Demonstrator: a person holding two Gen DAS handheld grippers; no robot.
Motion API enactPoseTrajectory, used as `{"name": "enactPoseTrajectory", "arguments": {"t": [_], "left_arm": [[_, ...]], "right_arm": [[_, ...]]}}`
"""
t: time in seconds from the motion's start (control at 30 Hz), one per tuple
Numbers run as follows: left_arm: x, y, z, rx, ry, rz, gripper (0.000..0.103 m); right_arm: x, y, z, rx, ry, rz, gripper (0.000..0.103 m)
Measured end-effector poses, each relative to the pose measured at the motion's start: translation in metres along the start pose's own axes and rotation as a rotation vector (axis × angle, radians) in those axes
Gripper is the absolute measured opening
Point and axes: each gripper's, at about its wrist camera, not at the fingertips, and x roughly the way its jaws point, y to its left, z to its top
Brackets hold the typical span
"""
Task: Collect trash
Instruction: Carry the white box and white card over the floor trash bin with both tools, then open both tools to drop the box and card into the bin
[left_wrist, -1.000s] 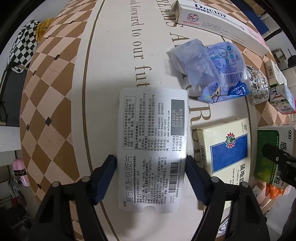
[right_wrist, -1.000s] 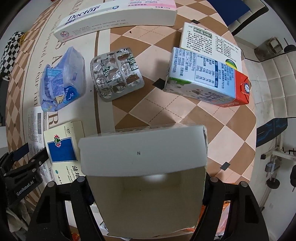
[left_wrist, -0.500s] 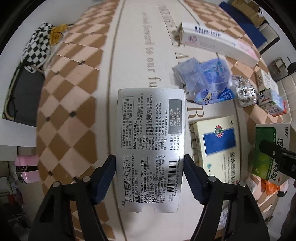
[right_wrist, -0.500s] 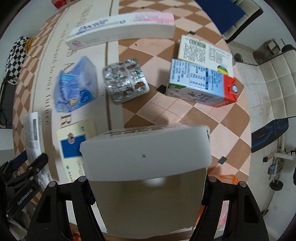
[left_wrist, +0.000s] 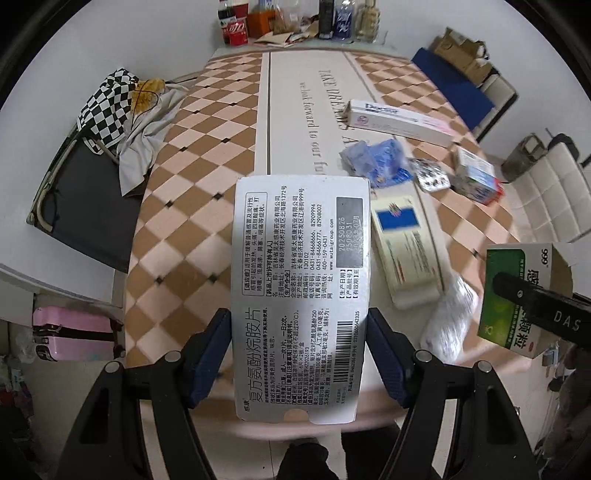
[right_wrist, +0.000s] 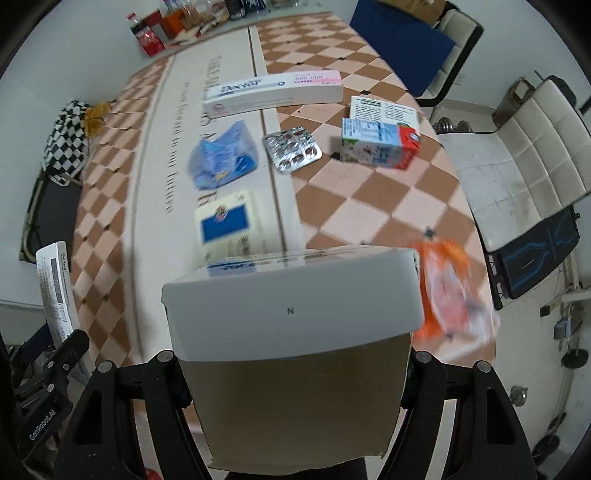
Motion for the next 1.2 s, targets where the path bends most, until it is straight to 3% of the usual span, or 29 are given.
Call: {"name": "enactPoseTrajectory", "arguments": {"t": [0.2, 0.47, 0.6, 0.77, 1.03, 1.2], "left_arm": [[-0.013, 0.009, -0.075, 0.026, 0.033, -0.059, 0.07], [0.04, 0.005, -0.176, -0.007, 0.215, -0.103, 0.07], [0.098, 0.0, -0.218, -0.055, 0.297, -0.119, 0.07], [0.195, 0.0, -0.25, -0.117, 0.365, -0.132, 0.07], [0.336, -0.001, -0.272, -0.184, 0.449, -0.212, 0.07], [0.377, -0.005, -0.276, -0.187, 0.482, -0.234, 0.071]], "right_arm": [[-0.035, -0.007, -0.102, 0.024, -0.037, 0.007, 0.077], [0.015, -0.034, -0.23, 0.094, 0.145, 0.075, 0.077], [0.079, -0.047, -0.279, 0.107, 0.252, 0.087, 0.077], [0.177, -0.057, -0.316, 0.107, 0.327, 0.105, 0.077], [0.32, -0.063, -0.336, 0.104, 0.336, 0.131, 0.077], [0.383, -0.06, -0.343, 0.109, 0.351, 0.149, 0.078]]}}
